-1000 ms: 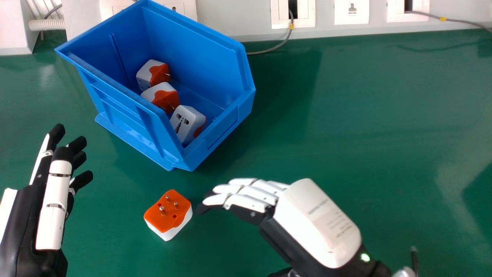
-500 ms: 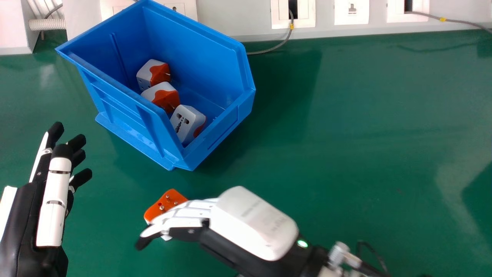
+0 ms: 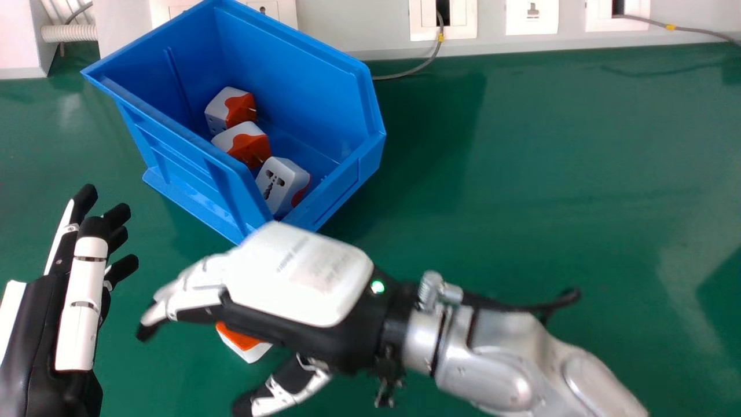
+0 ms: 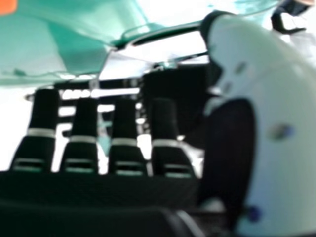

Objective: Pick all objects and put in blue box

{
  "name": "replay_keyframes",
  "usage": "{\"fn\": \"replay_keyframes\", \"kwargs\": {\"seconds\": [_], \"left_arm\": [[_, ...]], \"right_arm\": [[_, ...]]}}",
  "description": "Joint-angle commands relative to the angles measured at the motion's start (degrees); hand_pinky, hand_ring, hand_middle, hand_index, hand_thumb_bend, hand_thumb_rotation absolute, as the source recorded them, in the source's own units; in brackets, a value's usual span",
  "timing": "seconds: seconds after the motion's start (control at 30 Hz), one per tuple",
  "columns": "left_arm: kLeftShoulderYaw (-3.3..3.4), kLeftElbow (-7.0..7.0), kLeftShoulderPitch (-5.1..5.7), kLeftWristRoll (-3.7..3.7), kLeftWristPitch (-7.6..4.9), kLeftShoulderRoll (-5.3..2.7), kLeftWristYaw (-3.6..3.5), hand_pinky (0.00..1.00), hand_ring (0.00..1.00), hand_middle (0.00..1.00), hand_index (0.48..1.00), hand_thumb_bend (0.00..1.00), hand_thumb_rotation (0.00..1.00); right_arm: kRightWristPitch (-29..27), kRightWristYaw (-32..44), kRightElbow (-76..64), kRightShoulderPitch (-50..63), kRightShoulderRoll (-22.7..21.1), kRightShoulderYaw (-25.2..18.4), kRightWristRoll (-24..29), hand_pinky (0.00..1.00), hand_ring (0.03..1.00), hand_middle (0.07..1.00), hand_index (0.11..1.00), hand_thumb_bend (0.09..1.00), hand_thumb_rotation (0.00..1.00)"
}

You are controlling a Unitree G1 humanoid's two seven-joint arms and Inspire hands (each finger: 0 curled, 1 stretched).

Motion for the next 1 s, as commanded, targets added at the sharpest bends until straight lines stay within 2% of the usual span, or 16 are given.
{"fn": "replay_keyframes", "kwargs": {"seconds": [0.0, 0.4, 0.63, 0.7, 0.97], "left_arm": [[0.28, -1.44, 0.36, 0.6, -0.38, -0.11, 0.55, 0.87, 0.93, 0.91, 0.966, 0.36, 1.0], [-0.09, -1.71, 0.87, 1.63, -0.44, 0.04, 0.92, 0.86, 0.92, 0.91, 0.966, 0.37, 1.0], [0.27, -2.2, 1.36, 1.66, -0.31, 0.44, 0.55, 0.85, 0.91, 0.9, 0.957, 0.39, 1.0], [0.35, -2.23, 1.45, 1.47, -0.26, 0.55, 0.41, 0.85, 0.91, 0.9, 0.956, 0.39, 1.0], [-0.16, -4.1, 1.81, 1.4, 0.88, 0.48, 0.12, 0.84, 0.91, 0.9, 0.954, 0.42, 1.0]], "right_arm": [[-0.8, -0.2, 0.4, -3.0, 0.9, 0.0, -0.5, 0.71, 0.851, 0.86, 0.801, 0.316, 0.0], [5.8, 4.7, -0.4, -4.2, 1.2, 0.8, -3.6, 0.75, 0.885, 0.887, 0.834, 0.288, 0.0], [8.5, 6.1, -0.2, -2.8, 1.2, 2.7, -4.7, 0.77, 0.901, 0.897, 0.838, 0.323, 0.0], [8.9, 6.5, 0.7, -2.9, 1.2, 3.2, -4.7, 0.77, 0.901, 0.897, 0.838, 0.325, 0.0], [8.1, 4.0, 9.2, -5.4, 2.2, 5.3, -6.8, 0.76, 0.896, 0.899, 0.839, 0.346, 0.0]]}}
